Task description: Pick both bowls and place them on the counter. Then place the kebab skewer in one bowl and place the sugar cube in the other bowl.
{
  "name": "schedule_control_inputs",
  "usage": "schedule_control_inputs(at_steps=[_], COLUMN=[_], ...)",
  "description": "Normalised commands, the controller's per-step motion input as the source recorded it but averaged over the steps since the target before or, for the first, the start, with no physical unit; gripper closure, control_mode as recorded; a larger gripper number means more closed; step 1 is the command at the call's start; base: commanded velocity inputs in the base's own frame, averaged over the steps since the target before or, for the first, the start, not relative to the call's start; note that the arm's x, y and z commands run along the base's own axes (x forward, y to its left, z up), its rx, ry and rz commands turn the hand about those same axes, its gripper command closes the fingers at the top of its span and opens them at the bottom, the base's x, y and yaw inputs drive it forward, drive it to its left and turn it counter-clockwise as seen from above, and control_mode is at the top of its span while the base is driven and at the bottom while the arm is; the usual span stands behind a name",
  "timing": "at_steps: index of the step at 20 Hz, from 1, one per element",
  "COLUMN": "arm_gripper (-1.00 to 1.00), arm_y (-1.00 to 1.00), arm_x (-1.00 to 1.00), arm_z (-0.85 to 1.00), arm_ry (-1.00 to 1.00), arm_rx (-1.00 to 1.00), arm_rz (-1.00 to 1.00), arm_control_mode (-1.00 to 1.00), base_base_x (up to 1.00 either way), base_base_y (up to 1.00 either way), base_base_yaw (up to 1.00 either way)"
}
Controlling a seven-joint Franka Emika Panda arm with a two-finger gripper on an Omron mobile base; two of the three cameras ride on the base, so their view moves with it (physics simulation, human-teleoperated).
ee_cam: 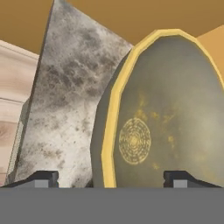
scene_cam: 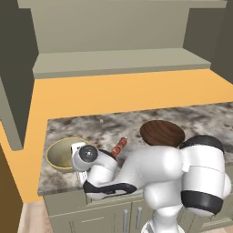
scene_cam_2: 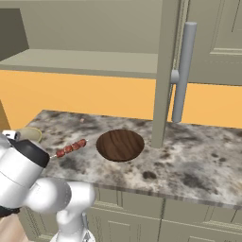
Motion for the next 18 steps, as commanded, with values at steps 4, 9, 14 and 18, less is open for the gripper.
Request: schedule_control_inputs(at_steps=[4, 9, 14, 18], arm_gripper=[-1.0, -1.0, -1.0, -1.0], arm_y=[-0.05, -0.21, -0.42, -0.68], arm_x=[-0.13, 0.0, -0.01, -0.05], arm_z=[0.29, 0.31, 0.26, 0.03], arm_ry=[0.0, 0.0, 0.0, 0.0], arm_rx=[0.0, 0.0, 0.03, 0.1], arm_rz=[0.0, 0.0, 0.0, 0.01], arm_control_mode=[-1.0, -1.0, -1.0, -1.0], base_base_x=[0.0, 0.0, 0.0, 0.0], base_base_y=[0.0, 0.0, 0.0, 0.0], base_base_yaw=[0.0, 0.0, 0.0, 0.0])
